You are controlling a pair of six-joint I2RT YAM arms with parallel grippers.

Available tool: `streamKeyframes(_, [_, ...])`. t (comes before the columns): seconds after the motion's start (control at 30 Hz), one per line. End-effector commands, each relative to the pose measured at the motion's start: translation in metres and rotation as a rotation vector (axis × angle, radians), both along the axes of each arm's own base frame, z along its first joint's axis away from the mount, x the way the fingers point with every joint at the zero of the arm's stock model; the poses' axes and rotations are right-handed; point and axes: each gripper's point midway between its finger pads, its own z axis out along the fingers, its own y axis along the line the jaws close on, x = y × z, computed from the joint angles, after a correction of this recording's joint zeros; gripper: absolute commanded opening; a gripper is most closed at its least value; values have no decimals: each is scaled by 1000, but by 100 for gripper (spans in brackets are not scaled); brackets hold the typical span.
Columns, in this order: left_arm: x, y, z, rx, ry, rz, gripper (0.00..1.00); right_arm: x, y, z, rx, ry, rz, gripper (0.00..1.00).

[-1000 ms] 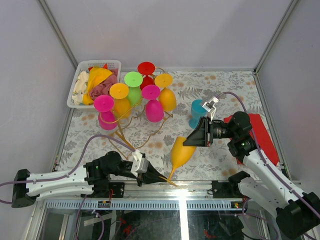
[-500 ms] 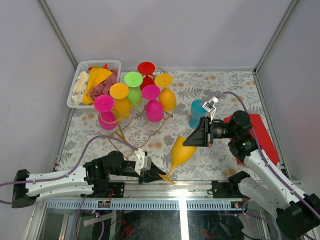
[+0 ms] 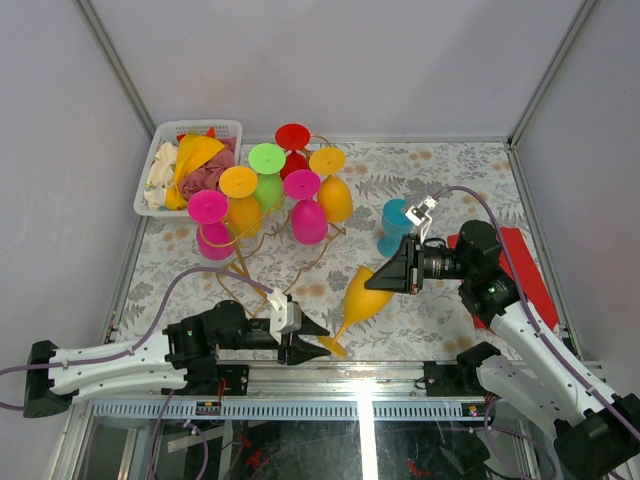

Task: Take the wine glass off the wine glass rack
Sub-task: Place the wine glass at the center of the board.

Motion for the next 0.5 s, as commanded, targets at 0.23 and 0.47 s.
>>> streamKeyframes(0.23, [2,-3,61,-169,8,16,47,36,-10,-16,-163,-49,-219,0])
streamKeyframes(0.47, [5,-2,74,-204,29,43,51,68,-52,-35,-416,-60,-530,0])
